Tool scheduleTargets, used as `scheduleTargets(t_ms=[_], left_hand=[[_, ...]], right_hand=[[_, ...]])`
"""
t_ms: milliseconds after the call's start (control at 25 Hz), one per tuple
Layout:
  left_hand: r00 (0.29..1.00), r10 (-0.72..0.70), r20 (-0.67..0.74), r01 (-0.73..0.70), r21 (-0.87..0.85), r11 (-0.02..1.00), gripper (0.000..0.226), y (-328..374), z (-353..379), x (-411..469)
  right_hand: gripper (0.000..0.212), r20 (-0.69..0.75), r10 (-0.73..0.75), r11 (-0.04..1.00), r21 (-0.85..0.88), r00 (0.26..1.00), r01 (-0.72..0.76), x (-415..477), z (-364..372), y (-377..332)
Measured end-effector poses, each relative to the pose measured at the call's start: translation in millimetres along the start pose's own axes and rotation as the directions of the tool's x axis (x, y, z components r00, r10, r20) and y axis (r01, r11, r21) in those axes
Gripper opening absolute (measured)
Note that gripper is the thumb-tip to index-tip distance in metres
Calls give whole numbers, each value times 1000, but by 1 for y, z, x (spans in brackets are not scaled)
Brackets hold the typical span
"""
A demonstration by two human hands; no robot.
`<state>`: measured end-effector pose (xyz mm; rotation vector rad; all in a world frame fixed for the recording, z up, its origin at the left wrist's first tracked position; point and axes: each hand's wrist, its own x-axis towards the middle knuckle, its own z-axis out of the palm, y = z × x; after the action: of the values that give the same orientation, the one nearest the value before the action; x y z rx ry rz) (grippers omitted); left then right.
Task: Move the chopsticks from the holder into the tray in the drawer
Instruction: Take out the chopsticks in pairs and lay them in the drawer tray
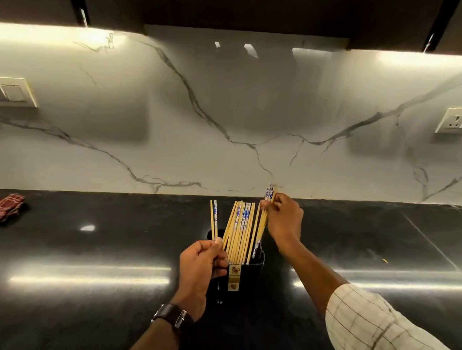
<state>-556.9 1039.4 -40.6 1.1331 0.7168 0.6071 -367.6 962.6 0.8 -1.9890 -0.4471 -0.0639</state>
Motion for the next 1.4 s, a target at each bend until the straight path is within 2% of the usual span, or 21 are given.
scheduleTargets(t_ms=[80,160,240,320,440,600,720,800,880,1000,1080,1160,1240,1320,1400], left_hand=[[998,50,24,-50,20,999,18,7,11,-6],[984,154,87,-161,86,983,18,17,27,-14],[945,270,187,-304,187,934,28,27,47,-21],[894,329,305,-398,199,896,31,37,68,-26],[883,261,391,-326,109,939,23,40,87,-33],[897,165,410,-216,81,973,22,26,85,-40],[930,133,343,-181,112,977,24,11,81,-47],[955,136,263,-177,138,975,23,2,73,-54],[973,150,174,-167,91,982,25,-4,61,-62],[994,100,-38,-106,-222,969,25,0,48,-72],[993,28,-113,-77,-455,887,25,11,48,-75],[994,-34,-101,-33,-592,805,26,22,53,-77],[994,-74,-78,3,-664,747,27,33,60,-79],[991,-104,-84,19,-681,732,27,40,61,-81],[989,-120,-88,29,-675,737,24,42,56,-86]], right_hand=[[9,-60,-78,990,117,995,84,-9,-21,-18],[9,-53,-112,948,293,992,123,-20,-46,-33],[9,85,-108,881,470,991,56,-34,-67,-44],[12,282,-81,811,576,956,-101,-49,-83,-51],[11,412,-63,789,578,909,-208,-55,-102,-47],[15,450,1,869,442,893,-223,-52,-112,-35],[16,407,66,853,450,911,-263,-49,-114,-26],[15,356,84,776,563,931,-285,-43,-121,-25],[13,253,109,649,714,961,-262,-41,-129,-26],[14,115,190,347,921,975,-176,-57,-133,-22],[10,100,180,240,960,979,-142,-86,-125,-19],[8,131,162,239,956,978,-168,-123,-106,-20],[9,182,201,324,915,963,-241,-159,-83,-21],[9,227,279,426,842,933,-332,-188,-65,-18],[8,304,333,405,809,893,-426,-211,-54,-17]])
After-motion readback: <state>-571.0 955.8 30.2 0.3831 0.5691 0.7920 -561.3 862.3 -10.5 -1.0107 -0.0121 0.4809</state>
